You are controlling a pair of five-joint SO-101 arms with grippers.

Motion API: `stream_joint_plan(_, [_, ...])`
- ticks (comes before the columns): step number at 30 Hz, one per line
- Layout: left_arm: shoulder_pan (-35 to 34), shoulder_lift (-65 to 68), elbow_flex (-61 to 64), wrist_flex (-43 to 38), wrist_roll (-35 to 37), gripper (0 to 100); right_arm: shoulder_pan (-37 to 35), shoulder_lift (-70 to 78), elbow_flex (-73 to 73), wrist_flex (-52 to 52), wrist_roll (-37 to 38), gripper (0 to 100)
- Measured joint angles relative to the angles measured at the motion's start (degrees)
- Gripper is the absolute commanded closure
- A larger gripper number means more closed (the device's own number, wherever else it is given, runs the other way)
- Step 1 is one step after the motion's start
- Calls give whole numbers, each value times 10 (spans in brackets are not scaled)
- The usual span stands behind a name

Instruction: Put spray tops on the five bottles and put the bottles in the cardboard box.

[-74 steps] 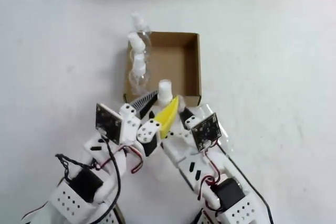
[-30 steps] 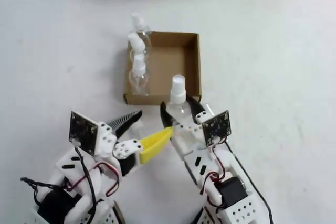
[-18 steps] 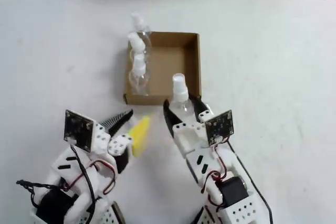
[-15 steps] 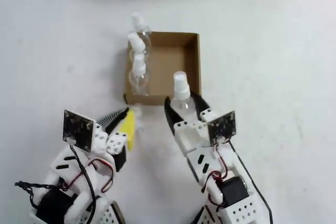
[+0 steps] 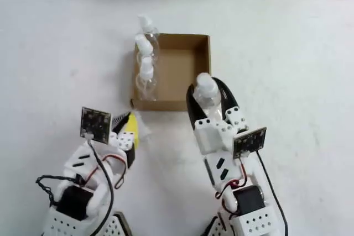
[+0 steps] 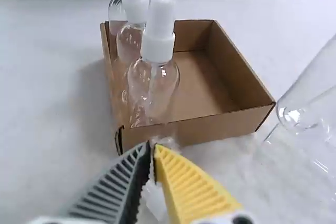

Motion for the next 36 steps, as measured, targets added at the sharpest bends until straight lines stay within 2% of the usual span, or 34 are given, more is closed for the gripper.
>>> stream_joint_plan(7, [0,0,18,-13,-2,977,23,0,0,-18,0,984])
stream_joint_plan(12, [0,1,40,-17,-2,977,20,0,0,-18,-35,984])
stream_joint_plan(22, [-18,-1,61,-17,-2,977,19,11,-25,-18,-40,984])
stream_joint_plan(30, [-97,-1,78,-18,-2,977,19,197,-139,-28,-45,984])
stream_joint_plan(36, [-153,-1,78,-16,-4,977,19,359,-199,-137,-45,983])
